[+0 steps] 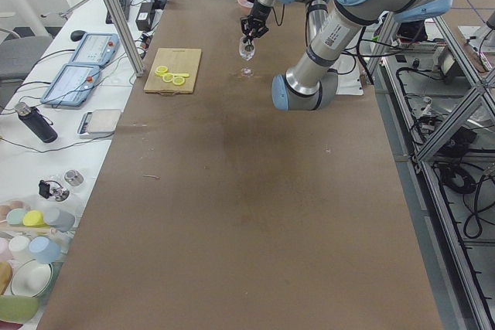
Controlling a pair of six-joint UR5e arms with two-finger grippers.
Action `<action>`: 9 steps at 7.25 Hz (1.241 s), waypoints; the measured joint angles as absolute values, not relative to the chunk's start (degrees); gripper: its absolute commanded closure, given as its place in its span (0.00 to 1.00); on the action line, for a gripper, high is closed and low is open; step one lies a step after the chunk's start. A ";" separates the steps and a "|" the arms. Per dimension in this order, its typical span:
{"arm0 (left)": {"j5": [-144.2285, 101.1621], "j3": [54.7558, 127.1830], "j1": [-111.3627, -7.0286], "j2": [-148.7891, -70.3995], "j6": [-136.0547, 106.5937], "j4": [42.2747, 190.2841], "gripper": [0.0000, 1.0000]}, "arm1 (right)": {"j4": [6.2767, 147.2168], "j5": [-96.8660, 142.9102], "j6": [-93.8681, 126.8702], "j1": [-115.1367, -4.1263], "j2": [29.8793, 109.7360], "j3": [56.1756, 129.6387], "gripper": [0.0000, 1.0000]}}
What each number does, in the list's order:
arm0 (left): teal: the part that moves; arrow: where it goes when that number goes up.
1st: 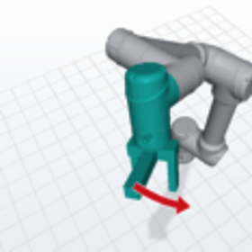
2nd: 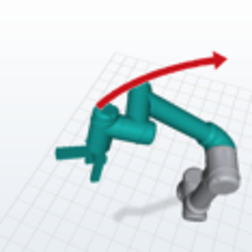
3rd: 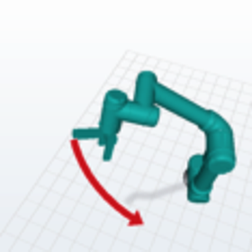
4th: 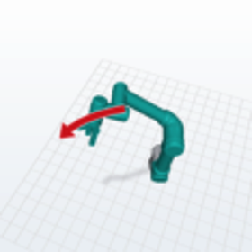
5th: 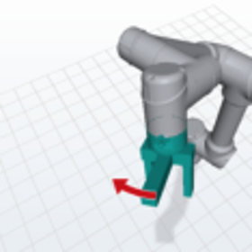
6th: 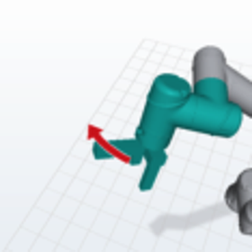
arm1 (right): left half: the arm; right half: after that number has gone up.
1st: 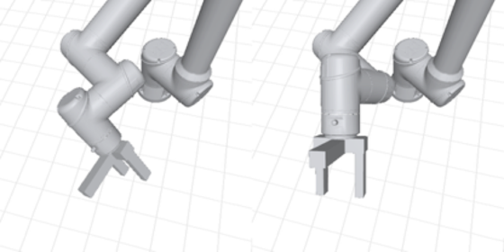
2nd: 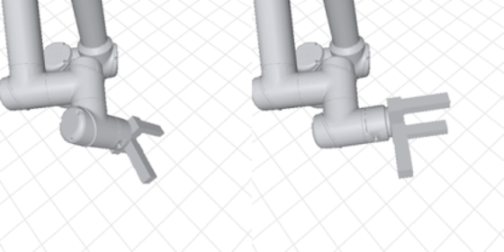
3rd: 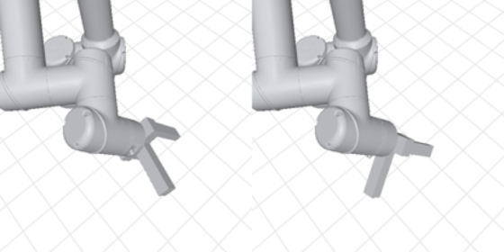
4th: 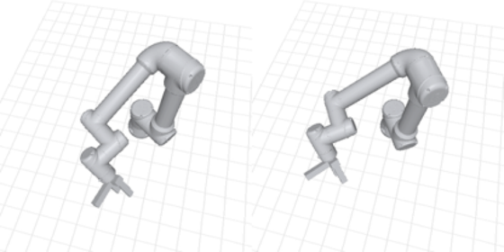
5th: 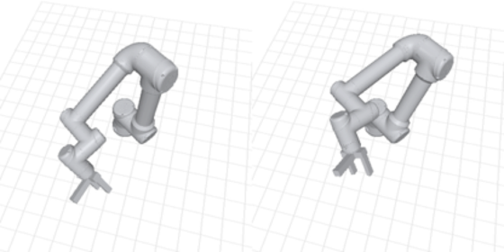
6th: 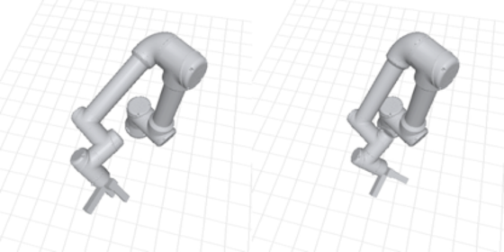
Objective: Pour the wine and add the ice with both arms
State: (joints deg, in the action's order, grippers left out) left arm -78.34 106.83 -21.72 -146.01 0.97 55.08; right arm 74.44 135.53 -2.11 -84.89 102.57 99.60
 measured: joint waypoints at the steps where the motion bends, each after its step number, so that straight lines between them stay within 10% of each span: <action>1: -77.93 106.37 -21.33 -146.26 0.97 54.87 1.00 | 74.44 135.57 -2.11 -84.89 102.57 99.58 0.00; 9: -77.74 103.25 -21.21 -150.14 0.95 51.40 1.00 | 74.44 135.70 -2.11 -84.83 102.52 99.31 0.00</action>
